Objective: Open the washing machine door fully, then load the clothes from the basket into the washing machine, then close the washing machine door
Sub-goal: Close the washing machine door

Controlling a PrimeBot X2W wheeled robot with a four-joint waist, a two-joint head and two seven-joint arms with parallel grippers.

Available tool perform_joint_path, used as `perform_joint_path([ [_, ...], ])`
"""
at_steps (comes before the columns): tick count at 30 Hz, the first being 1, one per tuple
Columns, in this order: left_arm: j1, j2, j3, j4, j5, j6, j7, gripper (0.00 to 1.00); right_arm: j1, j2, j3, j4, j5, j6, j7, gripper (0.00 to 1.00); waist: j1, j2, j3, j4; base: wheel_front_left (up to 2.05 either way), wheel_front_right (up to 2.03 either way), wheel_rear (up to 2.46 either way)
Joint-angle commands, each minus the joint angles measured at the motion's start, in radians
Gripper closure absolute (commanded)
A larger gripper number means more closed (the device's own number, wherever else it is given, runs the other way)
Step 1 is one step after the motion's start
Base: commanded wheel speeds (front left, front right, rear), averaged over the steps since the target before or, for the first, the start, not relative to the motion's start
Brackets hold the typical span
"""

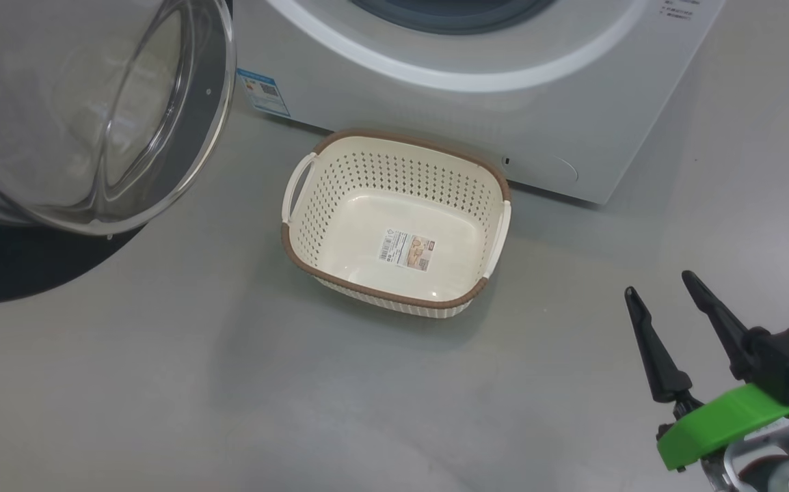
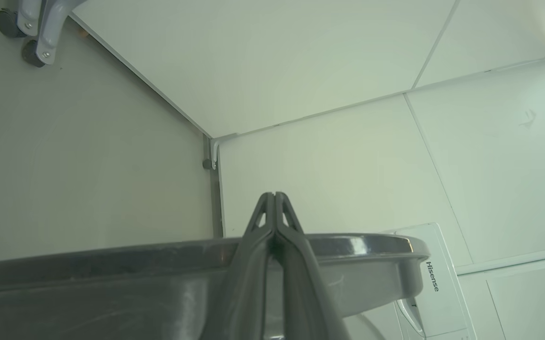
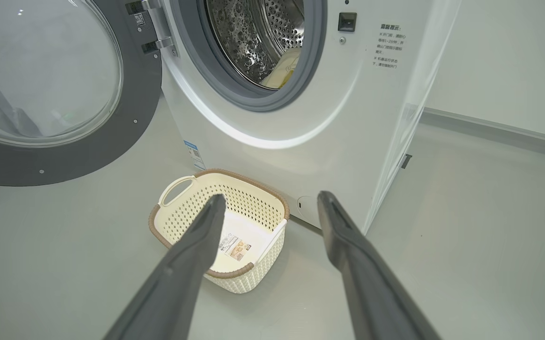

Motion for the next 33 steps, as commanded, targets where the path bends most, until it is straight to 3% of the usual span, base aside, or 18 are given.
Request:
perform_joint_path([
  [1,-0.005,0.057,-0.001,-0.017,0.004,-0.006,0.033,1.0,-0.039,-0.023,0.027,-0.039,0.01,0.004,0.004,0.0,0.0,0.0,0.001,-0.003,0.0,0.0,0.0],
  [33,0.055,-0.013,-0.063,-0.099,-0.043,-0.006,0.3,1.0,-0.047,0.006,0.045,0.005,0.032,0.004,-0.021,0.0,0.0,0.0,-0.022,0.013,0.0,0.0,0.0],
])
